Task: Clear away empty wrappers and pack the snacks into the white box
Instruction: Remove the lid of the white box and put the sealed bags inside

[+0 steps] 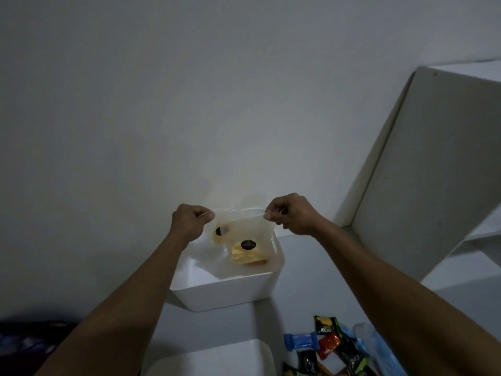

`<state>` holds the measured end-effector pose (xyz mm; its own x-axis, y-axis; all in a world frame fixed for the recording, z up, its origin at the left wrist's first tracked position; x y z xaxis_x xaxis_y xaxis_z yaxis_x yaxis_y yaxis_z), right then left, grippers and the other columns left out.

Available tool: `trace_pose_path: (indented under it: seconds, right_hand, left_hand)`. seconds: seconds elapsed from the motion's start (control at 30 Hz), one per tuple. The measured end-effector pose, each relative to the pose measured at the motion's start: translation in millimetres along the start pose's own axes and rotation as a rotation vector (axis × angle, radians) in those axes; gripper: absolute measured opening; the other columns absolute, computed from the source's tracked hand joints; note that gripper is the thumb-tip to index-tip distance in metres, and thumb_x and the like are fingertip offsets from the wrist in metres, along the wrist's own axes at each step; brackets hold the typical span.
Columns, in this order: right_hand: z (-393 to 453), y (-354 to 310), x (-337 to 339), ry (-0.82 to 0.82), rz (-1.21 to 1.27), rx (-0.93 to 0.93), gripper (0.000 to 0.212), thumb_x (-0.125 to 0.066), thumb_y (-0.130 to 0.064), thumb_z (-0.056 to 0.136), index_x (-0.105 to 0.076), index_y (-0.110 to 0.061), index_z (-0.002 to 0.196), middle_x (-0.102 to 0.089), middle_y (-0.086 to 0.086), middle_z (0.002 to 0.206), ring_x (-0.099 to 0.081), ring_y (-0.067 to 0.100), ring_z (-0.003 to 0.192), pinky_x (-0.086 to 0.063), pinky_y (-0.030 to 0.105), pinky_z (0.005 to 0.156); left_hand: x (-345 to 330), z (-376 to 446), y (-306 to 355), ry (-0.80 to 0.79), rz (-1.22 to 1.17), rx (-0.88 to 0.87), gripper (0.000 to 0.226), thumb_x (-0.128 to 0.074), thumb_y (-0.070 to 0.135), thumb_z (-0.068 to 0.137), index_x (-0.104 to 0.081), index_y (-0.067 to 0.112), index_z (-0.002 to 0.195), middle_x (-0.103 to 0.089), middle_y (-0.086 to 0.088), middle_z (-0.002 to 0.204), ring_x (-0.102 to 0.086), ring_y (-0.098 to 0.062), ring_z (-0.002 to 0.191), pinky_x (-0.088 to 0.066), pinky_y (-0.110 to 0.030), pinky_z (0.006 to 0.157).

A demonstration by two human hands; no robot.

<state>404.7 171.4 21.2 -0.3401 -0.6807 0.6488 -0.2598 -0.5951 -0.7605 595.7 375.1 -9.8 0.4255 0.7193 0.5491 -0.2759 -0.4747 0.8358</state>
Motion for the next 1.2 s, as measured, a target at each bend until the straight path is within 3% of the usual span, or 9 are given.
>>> trace_pose_path:
  seconds: [0.13,0.23,0.4,0.57,0.83,1.2]
  right_hand:
    - [16,26,-23,-0.061,-0.047,-0.049,0.010,-0.075,-0.027,0.086,-0.075,-0.018,0.089,-0.067,-0.012,0.077,-0.059,-0.002,0.068,-0.044,0.015,0.066]
    - [27,45,-42,-0.082,-0.093,-0.078,0.014,-0.074,-0.029,0.086,-0.077,-0.017,0.094,-0.072,-0.004,0.095,-0.060,0.005,0.081,-0.040,0.010,0.066]
    - [41,78,-72,-0.001,-0.313,-0.153,0.022,-0.071,-0.051,0.082,-0.076,-0.036,0.098,-0.051,-0.006,0.123,-0.041,0.016,0.114,-0.046,0.038,0.092]
    - [49,97,-88,0.053,-0.347,-0.217,0.021,-0.070,-0.052,0.083,-0.075,-0.040,0.098,-0.026,-0.011,0.154,-0.021,0.022,0.134,-0.030,0.042,0.104]
    - [60,104,-100,0.084,-0.460,-0.209,0.021,-0.072,-0.043,0.083,-0.074,-0.037,0.103,-0.023,-0.005,0.157,-0.018,0.028,0.138,-0.032,0.046,0.105]
    - [60,104,-104,0.094,-0.498,-0.241,0.042,-0.073,-0.042,0.082,-0.065,-0.029,0.122,-0.027,0.001,0.156,-0.020,0.029,0.140,-0.037,0.049,0.106]
  left_hand:
    - [-29,24,-12,-0.122,-0.009,0.020,0.017,-0.079,0.024,0.080,-0.079,0.013,0.092,-0.075,-0.007,0.095,-0.065,-0.017,0.083,-0.057,-0.037,0.081]
    - [-51,35,-21,-0.225,-0.010,0.037,0.017,-0.080,0.023,0.079,-0.078,0.012,0.092,-0.075,-0.004,0.092,-0.064,-0.011,0.078,-0.054,-0.032,0.076]
    - [-85,46,-39,-0.322,0.014,0.090,0.013,-0.081,0.025,0.078,-0.079,0.018,0.089,-0.074,0.002,0.086,-0.065,-0.011,0.079,-0.049,-0.025,0.071]
    - [-107,57,-54,-0.335,0.071,0.121,0.016,-0.079,0.023,0.080,-0.079,0.017,0.095,-0.075,0.000,0.092,-0.068,-0.015,0.089,-0.046,-0.022,0.076]
    - [-119,65,-57,-0.251,0.143,0.135,0.009,-0.077,0.021,0.082,-0.079,0.015,0.088,-0.075,-0.001,0.097,-0.066,-0.015,0.095,-0.051,-0.030,0.092]
    - [-112,58,-55,-0.182,0.165,0.096,0.035,-0.063,0.043,0.090,-0.078,0.013,0.097,-0.074,-0.006,0.106,-0.065,-0.023,0.103,-0.048,-0.039,0.097]
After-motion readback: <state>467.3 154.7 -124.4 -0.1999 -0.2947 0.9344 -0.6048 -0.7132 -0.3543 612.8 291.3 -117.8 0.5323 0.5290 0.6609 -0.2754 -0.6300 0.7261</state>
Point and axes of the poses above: each hand's wrist, its own z-axis towards the middle knuckle, its own x-axis out of the back of the hand, y = z × x, the point moved 1 cm from there along z, towards the middle knuckle
